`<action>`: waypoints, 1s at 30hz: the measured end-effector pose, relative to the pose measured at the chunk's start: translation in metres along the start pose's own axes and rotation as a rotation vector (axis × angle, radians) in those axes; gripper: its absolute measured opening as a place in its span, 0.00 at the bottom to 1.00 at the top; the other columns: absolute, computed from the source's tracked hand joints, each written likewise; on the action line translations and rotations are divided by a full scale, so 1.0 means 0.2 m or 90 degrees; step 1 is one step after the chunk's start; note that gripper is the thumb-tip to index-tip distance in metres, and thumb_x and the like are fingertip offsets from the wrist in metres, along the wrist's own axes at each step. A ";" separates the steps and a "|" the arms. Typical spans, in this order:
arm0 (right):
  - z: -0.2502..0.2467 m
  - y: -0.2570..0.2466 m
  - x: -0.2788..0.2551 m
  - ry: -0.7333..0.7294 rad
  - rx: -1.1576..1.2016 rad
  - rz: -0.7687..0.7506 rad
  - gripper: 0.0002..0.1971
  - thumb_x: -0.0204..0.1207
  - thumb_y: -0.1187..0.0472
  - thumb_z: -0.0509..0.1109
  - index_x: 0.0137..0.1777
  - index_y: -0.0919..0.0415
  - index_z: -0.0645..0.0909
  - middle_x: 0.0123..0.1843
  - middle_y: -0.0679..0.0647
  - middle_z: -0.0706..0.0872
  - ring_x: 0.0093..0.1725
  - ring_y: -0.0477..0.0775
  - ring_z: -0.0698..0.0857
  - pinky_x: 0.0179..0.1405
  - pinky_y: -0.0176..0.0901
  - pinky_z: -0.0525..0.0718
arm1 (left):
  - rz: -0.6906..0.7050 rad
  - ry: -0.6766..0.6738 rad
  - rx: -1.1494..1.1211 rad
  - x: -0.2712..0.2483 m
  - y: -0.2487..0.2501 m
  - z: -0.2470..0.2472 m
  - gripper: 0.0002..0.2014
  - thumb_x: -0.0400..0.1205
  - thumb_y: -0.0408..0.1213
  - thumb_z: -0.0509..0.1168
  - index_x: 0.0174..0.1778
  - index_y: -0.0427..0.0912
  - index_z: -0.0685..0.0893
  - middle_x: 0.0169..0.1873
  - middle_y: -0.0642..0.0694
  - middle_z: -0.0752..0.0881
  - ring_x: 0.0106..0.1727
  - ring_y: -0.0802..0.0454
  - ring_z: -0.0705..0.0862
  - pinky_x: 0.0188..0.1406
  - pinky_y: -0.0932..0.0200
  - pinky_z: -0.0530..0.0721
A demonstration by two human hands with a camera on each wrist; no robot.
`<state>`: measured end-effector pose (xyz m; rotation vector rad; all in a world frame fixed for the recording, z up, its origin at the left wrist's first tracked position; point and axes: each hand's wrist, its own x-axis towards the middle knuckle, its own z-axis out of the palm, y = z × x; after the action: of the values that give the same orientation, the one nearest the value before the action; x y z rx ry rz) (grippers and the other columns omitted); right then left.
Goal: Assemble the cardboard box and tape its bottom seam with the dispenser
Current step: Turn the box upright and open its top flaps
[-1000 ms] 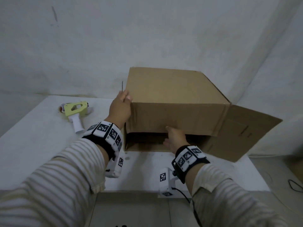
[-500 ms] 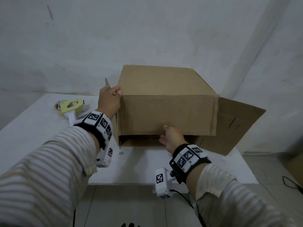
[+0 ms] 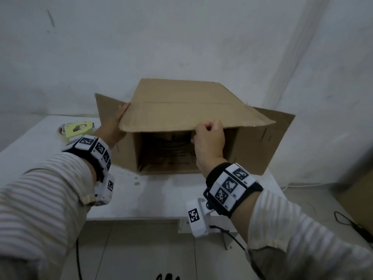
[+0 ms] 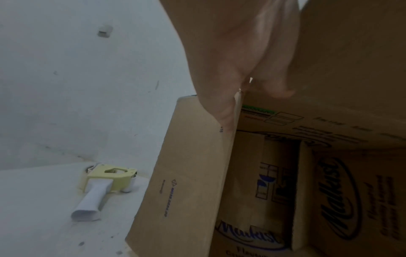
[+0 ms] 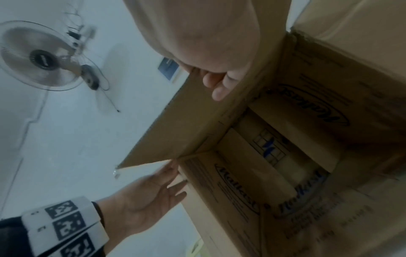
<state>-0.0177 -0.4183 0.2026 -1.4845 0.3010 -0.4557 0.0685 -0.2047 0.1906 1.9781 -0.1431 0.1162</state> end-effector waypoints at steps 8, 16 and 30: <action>0.08 -0.20 0.17 -0.016 -0.074 -0.314 0.13 0.81 0.59 0.63 0.64 0.57 0.71 0.48 0.51 0.78 0.45 0.47 0.78 0.46 0.35 0.77 | 0.116 0.219 0.043 0.12 -0.06 0.03 0.29 0.83 0.55 0.55 0.25 0.33 0.71 0.22 0.41 0.67 0.23 0.49 0.67 0.31 0.55 0.65; 0.09 -0.07 0.47 -0.133 -0.529 -0.304 0.34 0.80 0.60 0.64 0.83 0.53 0.53 0.83 0.58 0.55 0.82 0.59 0.56 0.78 0.49 0.60 | -0.025 0.296 -0.013 0.24 -0.01 0.11 0.30 0.79 0.58 0.59 0.38 0.28 0.82 0.25 0.46 0.68 0.23 0.50 0.70 0.28 0.59 0.70; 0.04 0.16 0.59 -0.093 -0.724 -0.390 0.20 0.80 0.60 0.64 0.71 0.60 0.76 0.73 0.60 0.75 0.74 0.62 0.70 0.78 0.53 0.62 | 0.012 0.300 0.121 0.26 -0.05 0.29 0.16 0.86 0.41 0.51 0.59 0.43 0.83 0.75 0.42 0.65 0.63 0.43 0.79 0.53 0.59 0.71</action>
<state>0.0944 -0.4655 0.1814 -2.7349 -0.0625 -0.7058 0.1219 -0.2570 0.1657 2.0808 0.1612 0.6215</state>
